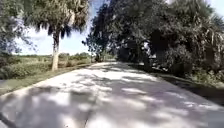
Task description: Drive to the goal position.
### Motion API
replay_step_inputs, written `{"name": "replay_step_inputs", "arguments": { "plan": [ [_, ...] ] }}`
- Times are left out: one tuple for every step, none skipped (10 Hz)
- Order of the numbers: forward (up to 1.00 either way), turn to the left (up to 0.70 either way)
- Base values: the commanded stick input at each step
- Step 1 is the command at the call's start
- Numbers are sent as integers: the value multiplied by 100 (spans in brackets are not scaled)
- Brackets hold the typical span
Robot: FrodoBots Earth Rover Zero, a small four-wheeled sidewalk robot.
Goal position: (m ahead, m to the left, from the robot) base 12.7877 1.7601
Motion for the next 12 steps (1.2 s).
{"name": "replay_step_inputs", "arguments": {
  "plan": [
    [82,0],
    [82,0],
    [83,0],
    [83,0],
    [84,0],
    [84,0],
    [84,0],
    [84,0],
    [84,0],
    [83,0],
    [83,0],
    [83,0]
  ]
}}
